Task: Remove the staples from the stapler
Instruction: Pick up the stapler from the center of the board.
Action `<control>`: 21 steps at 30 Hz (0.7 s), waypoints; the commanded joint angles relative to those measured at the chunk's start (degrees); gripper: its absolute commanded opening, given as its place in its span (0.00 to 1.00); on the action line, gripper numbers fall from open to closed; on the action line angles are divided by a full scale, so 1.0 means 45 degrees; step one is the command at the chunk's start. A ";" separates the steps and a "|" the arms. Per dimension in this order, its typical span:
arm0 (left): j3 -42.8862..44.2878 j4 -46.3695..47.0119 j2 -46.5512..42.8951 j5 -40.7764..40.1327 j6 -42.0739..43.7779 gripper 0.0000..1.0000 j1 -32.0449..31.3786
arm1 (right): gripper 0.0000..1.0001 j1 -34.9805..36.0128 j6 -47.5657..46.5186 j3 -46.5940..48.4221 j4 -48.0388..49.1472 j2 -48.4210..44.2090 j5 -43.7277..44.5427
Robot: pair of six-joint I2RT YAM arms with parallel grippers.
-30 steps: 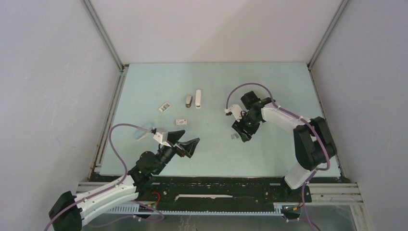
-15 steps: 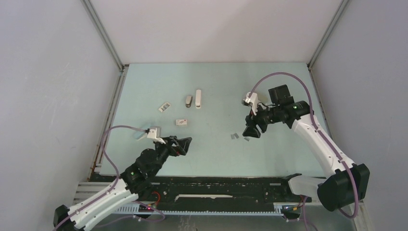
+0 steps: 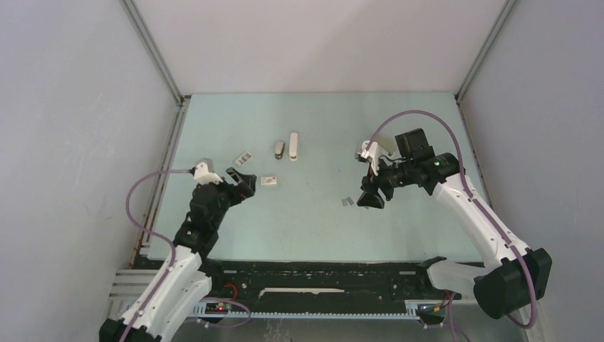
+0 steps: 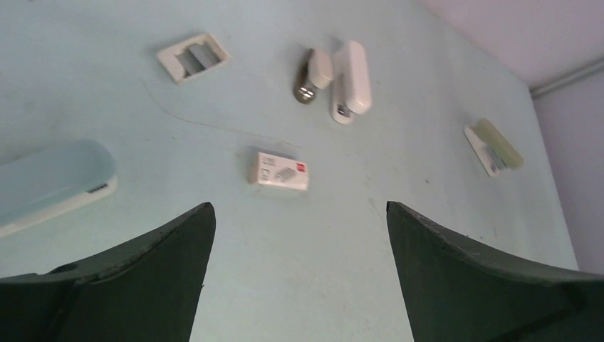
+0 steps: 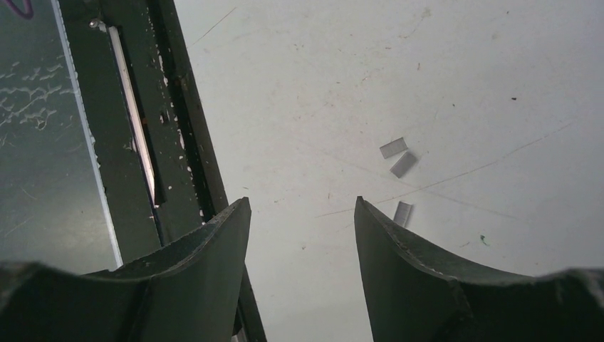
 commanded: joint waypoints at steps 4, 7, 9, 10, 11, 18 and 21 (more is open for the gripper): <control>0.2640 0.0647 0.4174 0.2689 -0.0389 0.87 0.1901 | 0.65 0.0176 -0.0193 -0.0108 0.0194 -0.0279 0.0191; 0.4113 -0.0194 0.6223 0.2978 0.0117 0.83 0.1904 | 0.65 0.0176 -0.0202 -0.0108 0.0213 -0.0294 0.0258; 0.4920 -0.0517 0.6977 0.3053 0.0419 0.82 0.1904 | 0.65 0.0174 -0.0193 -0.0111 0.0236 -0.0327 0.0316; 0.5288 -0.0665 0.7282 0.3130 0.0627 0.82 0.1904 | 0.65 0.0174 -0.0193 -0.0114 0.0225 -0.0346 0.0353; 0.5646 -0.0818 0.7539 0.3174 0.0951 0.82 0.1904 | 0.65 0.0167 -0.0193 -0.0136 0.0236 -0.0353 0.0361; 0.8939 -0.2450 1.0412 0.4045 0.2729 0.83 0.1894 | 0.65 0.0270 -0.0212 -0.0128 0.0255 -0.0338 0.0427; 1.0770 -0.3499 1.2103 0.4277 0.3157 0.82 0.1649 | 0.65 0.0308 -0.0198 -0.0157 0.0308 -0.0391 0.0557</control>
